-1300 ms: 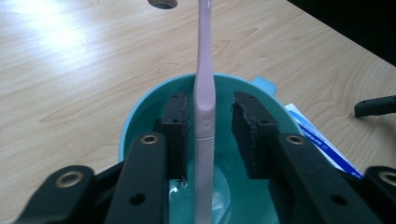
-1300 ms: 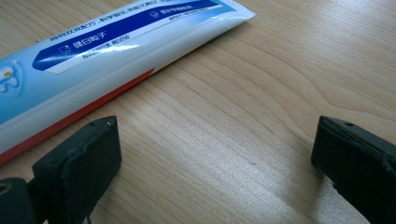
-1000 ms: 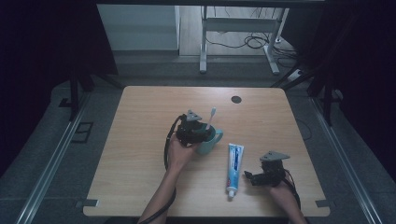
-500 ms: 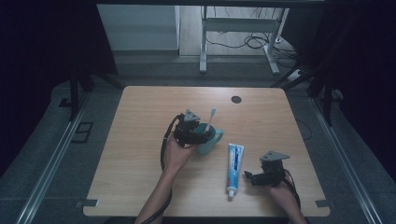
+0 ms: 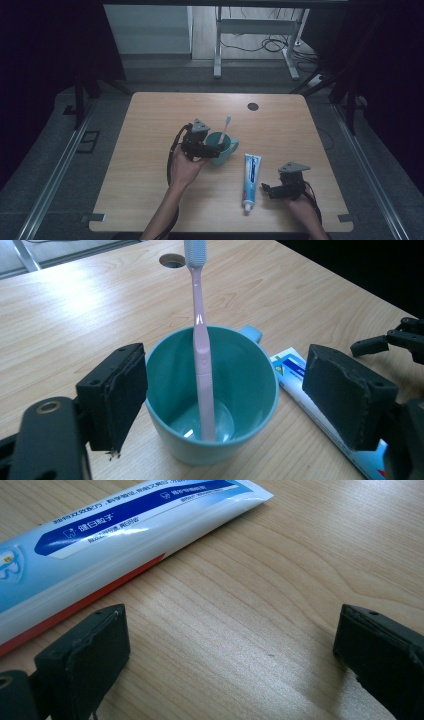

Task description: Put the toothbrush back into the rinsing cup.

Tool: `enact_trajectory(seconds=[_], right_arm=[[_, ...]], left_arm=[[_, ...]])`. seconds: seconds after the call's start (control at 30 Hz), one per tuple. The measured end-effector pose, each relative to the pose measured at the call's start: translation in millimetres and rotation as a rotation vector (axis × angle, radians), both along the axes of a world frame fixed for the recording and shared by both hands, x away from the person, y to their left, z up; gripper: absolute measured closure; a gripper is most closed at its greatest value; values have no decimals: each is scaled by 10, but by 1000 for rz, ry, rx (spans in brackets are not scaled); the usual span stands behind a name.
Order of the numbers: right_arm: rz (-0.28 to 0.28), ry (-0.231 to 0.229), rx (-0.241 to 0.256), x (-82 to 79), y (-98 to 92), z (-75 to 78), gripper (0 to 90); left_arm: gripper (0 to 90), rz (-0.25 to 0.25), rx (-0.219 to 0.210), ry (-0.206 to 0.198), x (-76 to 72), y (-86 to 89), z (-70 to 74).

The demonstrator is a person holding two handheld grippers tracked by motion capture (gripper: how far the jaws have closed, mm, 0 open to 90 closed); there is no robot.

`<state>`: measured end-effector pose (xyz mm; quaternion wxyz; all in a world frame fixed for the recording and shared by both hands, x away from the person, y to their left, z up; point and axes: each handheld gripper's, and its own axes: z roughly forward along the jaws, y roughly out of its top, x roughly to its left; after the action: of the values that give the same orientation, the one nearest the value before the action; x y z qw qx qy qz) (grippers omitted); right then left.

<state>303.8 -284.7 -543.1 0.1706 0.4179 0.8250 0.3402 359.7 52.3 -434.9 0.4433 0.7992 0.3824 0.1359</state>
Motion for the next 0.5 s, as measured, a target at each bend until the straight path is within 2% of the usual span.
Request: enact_trajectory(seconds=[0.3,0.5], right_arm=[[1,-1,-1,0,0,-1,12],[0,-1,-1,0,0,-1,12]], left_arm=[[147,12,26,6,-120,117,-27],[143,17,13,6,-196,228,-73]])
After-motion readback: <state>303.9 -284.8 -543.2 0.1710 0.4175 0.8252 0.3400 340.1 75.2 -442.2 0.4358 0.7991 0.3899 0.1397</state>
